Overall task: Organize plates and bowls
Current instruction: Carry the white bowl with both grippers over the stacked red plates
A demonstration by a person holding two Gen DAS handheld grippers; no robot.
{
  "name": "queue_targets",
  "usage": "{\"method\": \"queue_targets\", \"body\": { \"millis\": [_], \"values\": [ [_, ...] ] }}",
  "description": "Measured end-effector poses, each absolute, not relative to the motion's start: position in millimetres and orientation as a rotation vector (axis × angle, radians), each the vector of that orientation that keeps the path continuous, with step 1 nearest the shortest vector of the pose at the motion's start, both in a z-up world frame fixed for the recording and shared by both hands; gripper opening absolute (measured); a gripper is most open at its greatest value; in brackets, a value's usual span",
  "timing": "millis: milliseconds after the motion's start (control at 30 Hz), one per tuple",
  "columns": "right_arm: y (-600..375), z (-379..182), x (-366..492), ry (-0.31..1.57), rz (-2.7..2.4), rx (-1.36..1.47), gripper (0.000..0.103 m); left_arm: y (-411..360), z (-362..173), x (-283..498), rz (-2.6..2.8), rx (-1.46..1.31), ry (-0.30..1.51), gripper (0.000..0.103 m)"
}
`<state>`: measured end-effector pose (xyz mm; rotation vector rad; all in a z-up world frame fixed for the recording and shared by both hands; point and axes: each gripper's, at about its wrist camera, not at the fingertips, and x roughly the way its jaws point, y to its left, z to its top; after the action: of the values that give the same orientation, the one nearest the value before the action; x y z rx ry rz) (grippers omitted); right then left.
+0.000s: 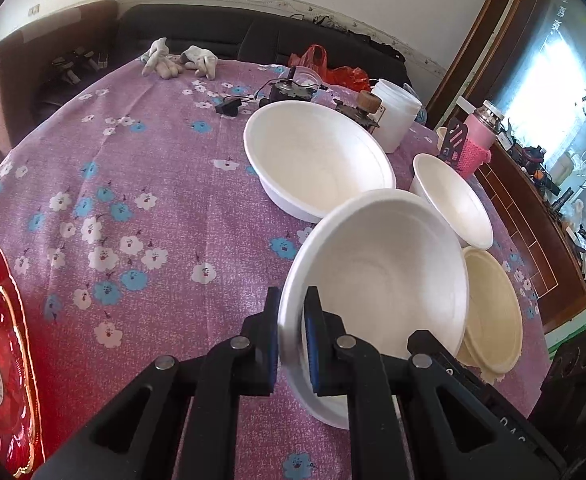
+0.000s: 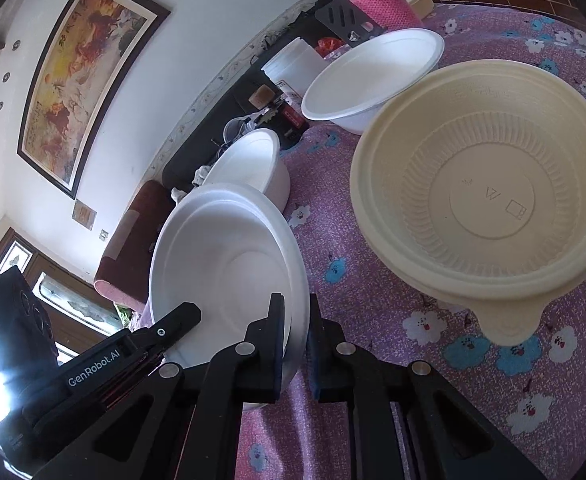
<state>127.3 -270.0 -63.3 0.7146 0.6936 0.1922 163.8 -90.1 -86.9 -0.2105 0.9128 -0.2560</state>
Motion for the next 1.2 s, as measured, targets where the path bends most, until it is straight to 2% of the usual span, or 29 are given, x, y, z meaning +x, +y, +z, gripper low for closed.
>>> {"method": "queue_targets", "body": {
  "millis": [433,733,1200],
  "values": [
    [-208,-43,103,0.679,0.313,0.661,0.010,-17,-58,116,-0.143,-0.263,0.846,0.011],
    [-129,-14,85,0.672,0.442,0.573,0.010,71,-38,67,-0.019,-0.341,0.798,0.011],
    [-16,-34,80,0.771,0.566,0.453,0.010,175,-56,34,0.154,-0.449,0.834,0.011]
  ]
}}
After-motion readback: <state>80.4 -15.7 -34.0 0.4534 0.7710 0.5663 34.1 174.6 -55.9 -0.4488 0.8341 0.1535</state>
